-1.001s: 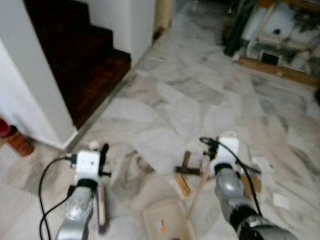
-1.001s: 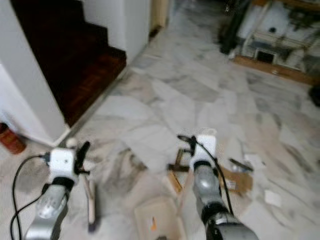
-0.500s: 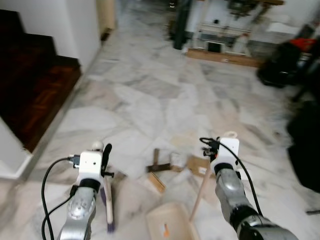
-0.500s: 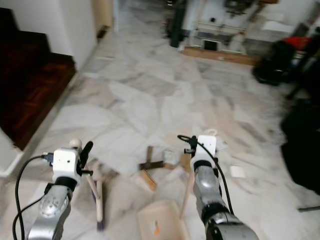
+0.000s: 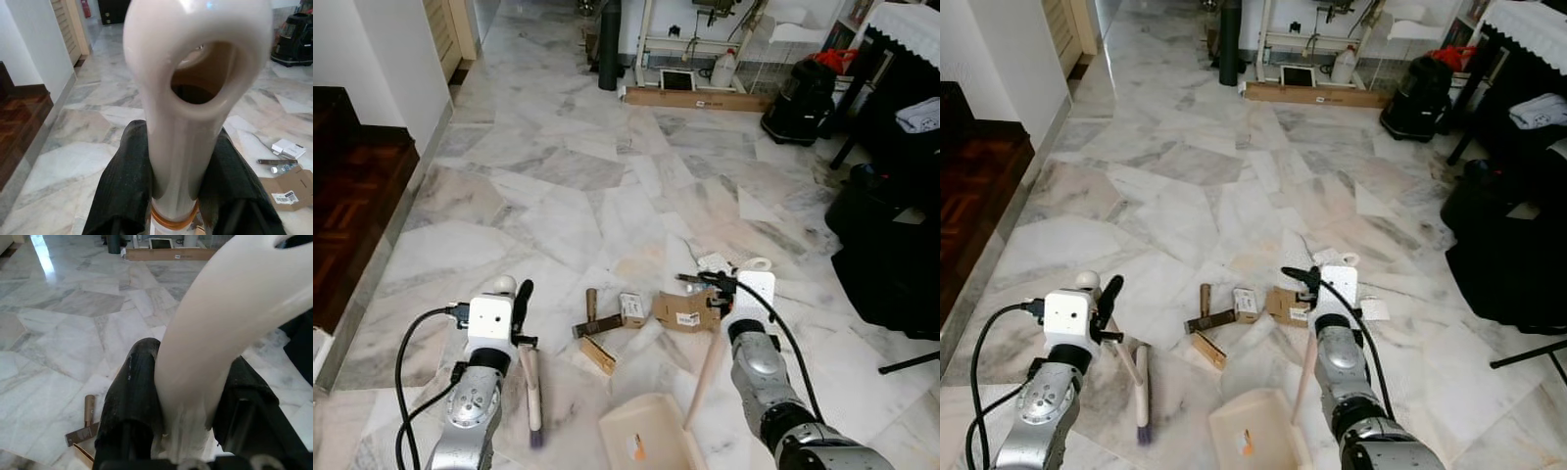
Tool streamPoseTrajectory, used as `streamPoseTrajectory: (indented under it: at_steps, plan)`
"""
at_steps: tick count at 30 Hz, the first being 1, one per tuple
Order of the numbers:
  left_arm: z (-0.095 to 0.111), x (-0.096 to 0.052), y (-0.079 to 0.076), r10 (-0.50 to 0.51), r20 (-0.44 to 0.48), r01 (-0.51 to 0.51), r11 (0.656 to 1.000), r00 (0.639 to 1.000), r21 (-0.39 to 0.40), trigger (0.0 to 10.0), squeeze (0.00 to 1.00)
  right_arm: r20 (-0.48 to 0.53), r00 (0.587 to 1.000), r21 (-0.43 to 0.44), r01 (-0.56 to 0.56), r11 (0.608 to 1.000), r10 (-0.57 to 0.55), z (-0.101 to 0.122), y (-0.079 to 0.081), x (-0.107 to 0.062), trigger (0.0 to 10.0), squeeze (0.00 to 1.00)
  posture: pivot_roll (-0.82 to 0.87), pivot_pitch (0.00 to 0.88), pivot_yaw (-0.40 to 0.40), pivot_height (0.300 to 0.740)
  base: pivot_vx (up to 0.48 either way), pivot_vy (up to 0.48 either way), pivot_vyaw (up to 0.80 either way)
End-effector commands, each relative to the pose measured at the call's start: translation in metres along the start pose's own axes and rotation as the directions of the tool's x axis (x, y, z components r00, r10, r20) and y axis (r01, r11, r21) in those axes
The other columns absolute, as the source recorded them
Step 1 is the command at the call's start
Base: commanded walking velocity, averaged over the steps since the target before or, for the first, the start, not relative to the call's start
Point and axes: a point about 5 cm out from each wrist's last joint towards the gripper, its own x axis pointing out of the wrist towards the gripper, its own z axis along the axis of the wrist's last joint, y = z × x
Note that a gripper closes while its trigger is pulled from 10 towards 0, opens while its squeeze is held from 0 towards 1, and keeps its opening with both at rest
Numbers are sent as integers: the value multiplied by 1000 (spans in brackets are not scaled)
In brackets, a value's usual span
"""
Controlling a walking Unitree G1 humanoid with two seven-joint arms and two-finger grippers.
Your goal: Sweep floor
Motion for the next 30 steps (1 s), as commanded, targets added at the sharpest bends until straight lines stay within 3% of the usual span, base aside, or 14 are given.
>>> streamPoseTrajectory:
  at_steps: [1,16,30]
  plan:
    - [1,0,0,0,3,0,1000,1000,2,10000,0,-2,1000,10,17,1000,-17,4,-5,3,10000,0,48,79,-80,740,0,0,-781]
    - [1,0,0,-3,1,3,1000,1000,-4,10000,0,2,1000,-2,12,1000,-12,4,-4,3,10000,0,51,73,-80,740,0,0,-754]
    - [1,0,-1,-7,-1,7,1000,1000,-2,10000,0,-7,1000,-14,25,1000,-25,3,-6,3,10000,0,52,69,-79,740,18,0,0]
